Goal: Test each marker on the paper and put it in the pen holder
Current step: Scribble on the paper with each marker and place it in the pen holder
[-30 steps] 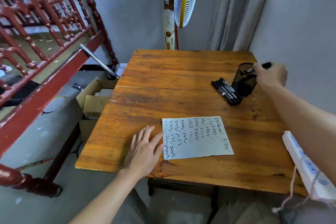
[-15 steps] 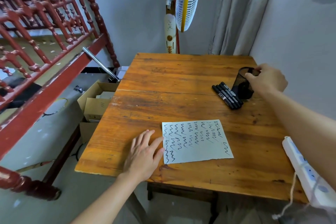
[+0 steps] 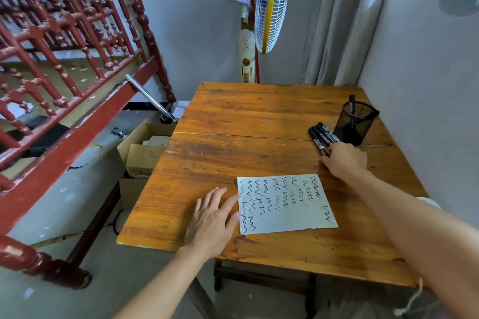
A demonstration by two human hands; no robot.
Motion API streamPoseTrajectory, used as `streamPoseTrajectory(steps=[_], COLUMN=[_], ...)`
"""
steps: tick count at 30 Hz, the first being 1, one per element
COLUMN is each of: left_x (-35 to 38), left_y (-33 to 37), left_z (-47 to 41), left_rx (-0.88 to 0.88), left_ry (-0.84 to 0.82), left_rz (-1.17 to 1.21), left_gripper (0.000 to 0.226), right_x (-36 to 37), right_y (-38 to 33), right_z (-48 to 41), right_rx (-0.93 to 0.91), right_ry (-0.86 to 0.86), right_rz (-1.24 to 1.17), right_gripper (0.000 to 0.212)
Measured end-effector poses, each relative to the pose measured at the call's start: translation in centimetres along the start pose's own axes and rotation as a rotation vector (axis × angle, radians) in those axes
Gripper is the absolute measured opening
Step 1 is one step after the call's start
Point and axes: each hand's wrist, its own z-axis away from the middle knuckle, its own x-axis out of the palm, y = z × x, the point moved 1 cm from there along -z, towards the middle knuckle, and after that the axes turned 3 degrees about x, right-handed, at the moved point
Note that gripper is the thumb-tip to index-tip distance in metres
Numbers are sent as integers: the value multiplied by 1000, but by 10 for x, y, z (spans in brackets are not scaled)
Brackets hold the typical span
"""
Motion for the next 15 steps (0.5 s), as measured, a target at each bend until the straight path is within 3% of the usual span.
streamPoseTrajectory(steps=[5, 9, 11, 15], left_x=[0, -3, -6, -14], left_y=[-2, -1, 4, 24], left_z=[0, 2, 6, 19], left_rx=[10, 25, 54, 173], left_ry=[29, 120, 198, 351], left_rz=[12, 32, 53, 88], left_gripper=[49, 60, 61, 61], right_x=[-2, -30, -46, -58], right_y=[-4, -13, -17, -16], right_z=[9, 47, 82, 151], right_rx=[10, -152, -263, -409], right_ry=[15, 25, -78, -289], right_rz=[-110, -482, -678, -780], right_gripper=[24, 13, 13, 11])
